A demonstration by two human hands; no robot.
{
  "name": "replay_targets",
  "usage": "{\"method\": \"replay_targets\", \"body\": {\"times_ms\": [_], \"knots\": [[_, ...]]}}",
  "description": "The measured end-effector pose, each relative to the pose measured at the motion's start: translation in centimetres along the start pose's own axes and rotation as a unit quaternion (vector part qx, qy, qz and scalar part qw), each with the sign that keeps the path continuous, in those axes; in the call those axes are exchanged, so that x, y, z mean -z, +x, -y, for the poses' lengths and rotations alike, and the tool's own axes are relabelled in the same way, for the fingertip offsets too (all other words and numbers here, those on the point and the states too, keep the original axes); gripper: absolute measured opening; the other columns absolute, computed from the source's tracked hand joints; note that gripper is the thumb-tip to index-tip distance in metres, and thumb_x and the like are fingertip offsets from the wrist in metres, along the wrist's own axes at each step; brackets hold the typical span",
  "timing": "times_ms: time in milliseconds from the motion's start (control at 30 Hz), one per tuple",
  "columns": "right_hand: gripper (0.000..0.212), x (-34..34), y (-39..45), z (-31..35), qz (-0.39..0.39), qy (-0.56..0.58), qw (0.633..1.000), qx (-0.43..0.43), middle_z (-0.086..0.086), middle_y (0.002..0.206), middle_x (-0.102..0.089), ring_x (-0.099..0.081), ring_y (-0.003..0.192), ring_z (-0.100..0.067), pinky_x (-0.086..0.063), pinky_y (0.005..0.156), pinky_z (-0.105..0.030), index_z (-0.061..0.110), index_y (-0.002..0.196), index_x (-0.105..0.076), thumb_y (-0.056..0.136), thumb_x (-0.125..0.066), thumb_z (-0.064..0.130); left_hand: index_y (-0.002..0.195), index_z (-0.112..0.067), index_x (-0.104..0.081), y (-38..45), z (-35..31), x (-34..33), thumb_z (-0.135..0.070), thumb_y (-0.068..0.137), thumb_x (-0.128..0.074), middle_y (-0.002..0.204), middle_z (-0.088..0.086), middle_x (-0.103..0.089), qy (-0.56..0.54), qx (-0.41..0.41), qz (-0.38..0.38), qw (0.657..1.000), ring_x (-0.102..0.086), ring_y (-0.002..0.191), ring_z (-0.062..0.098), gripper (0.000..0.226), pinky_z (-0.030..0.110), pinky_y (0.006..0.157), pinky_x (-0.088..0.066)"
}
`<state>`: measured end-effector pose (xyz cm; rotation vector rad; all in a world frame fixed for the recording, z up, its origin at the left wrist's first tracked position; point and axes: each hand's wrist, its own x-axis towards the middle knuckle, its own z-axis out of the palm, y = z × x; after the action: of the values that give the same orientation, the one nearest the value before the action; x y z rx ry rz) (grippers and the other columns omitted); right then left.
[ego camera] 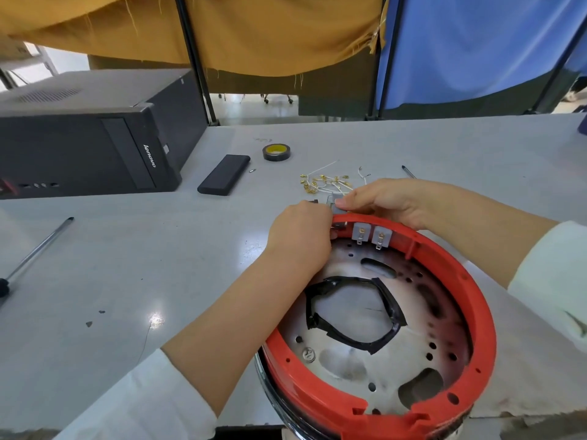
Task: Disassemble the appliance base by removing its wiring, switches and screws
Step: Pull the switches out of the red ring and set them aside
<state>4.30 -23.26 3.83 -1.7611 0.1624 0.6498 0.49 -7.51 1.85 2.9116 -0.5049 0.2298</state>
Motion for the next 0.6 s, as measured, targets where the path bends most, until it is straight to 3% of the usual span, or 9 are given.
{"method": "replay_targets", "body": {"times_ms": [100, 167, 267, 333, 433, 500, 600], "knots": [[0.003, 0.8, 1.0, 0.5, -0.088, 0.032, 0.991, 0.094, -0.004, 0.079, -0.072, -0.070, 0.073, -0.019, -0.057, 0.066, -0.028, 0.010, 0.086, -0.067, 0.084, -0.067, 0.011, 0.090, -0.015, -0.053, -0.2, 0.1, 0.0, -0.016, 0.092, -0.050, 0.099, 0.012, -0.058, 0.009, -0.002, 0.000, 1.000, -0.054, 0.084, 0.030, 0.004, 0.031, 0.060, -0.030], [0.014, 2.1, 1.0, 0.9, -0.091, 0.030, 0.989, 0.113, -0.007, 0.085, -0.072, -0.072, 0.073, -0.020, -0.058, 0.061, -0.029, 0.009, 0.097, -0.065, 0.083, -0.069, 0.009, 0.093, -0.014, -0.054, -0.3, 0.1, 0.0, -0.014, 0.091, -0.050, 0.098, 0.011, -0.058, 0.011, -0.003, -0.001, 1.000, -0.056, 0.086, 0.030, 0.004, 0.031, 0.060, -0.030], [0.025, 3.5, 0.8, 0.7, -0.071, -0.173, 0.978, 0.092, -0.007, 0.091, -0.069, -0.069, 0.069, -0.013, -0.056, 0.060, -0.025, 0.013, 0.105, -0.063, 0.081, -0.071, 0.009, 0.090, -0.016, -0.051, -0.2, 0.1, 0.0, -0.019, 0.092, -0.050, 0.098, 0.011, -0.059, -0.004, 0.000, 0.005, 1.000, -0.052, 0.082, 0.028, 0.003, 0.031, 0.060, -0.030], [0.029, 3.8, 1.3, 0.1, -0.079, -0.359, 0.926, 0.087, -0.002, 0.095, -0.064, -0.065, 0.069, -0.011, -0.055, 0.062, -0.023, 0.015, 0.109, -0.061, 0.082, -0.070, 0.011, 0.089, -0.018, -0.049, -0.1, 0.1, 0.0, -0.023, 0.093, -0.049, 0.099, 0.011, -0.060, -0.009, 0.001, 0.011, 1.000, -0.051, 0.081, 0.028, 0.006, 0.031, 0.061, -0.030], [0.035, 4.2, 2.9, -0.9, -0.142, -0.558, 0.808, 0.124, 0.005, 0.100, -0.056, -0.051, 0.080, -0.010, -0.040, 0.069, -0.022, 0.017, 0.117, -0.056, 0.083, -0.062, 0.010, 0.088, -0.020, -0.046, -0.1, 0.2, 0.0, -0.026, 0.093, -0.049, 0.100, 0.010, -0.060, -0.015, -0.001, 0.011, 1.000, -0.054, 0.084, 0.029, 0.008, 0.030, 0.062, -0.030], [0.037, 4.5, 3.9, -1.2, -0.160, -0.581, 0.786, 0.141, 0.002, 0.107, -0.058, -0.047, 0.088, -0.011, -0.037, 0.073, -0.022, 0.016, 0.119, -0.054, 0.084, -0.057, 0.006, 0.088, -0.020, -0.047, -0.2, 0.2, 0.0, -0.026, 0.093, -0.050, 0.100, 0.010, -0.060, -0.018, -0.001, 0.009, 1.000, -0.056, 0.088, 0.030, 0.008, 0.030, 0.063, -0.030], [0.038, 4.6, 5.2, -1.1, -0.169, -0.575, 0.787, 0.148, -0.004, 0.119, -0.058, -0.049, 0.097, -0.015, -0.038, 0.075, -0.023, 0.015, 0.120, -0.054, 0.084, -0.054, 0.001, 0.083, -0.022, -0.041, -0.2, 0.3, 0.0, -0.023, 0.092, -0.049, 0.098, 0.009, -0.060, -0.019, 0.005, 0.009, 1.000, -0.050, 0.080, 0.028, 0.012, 0.030, 0.062, -0.030]]}}
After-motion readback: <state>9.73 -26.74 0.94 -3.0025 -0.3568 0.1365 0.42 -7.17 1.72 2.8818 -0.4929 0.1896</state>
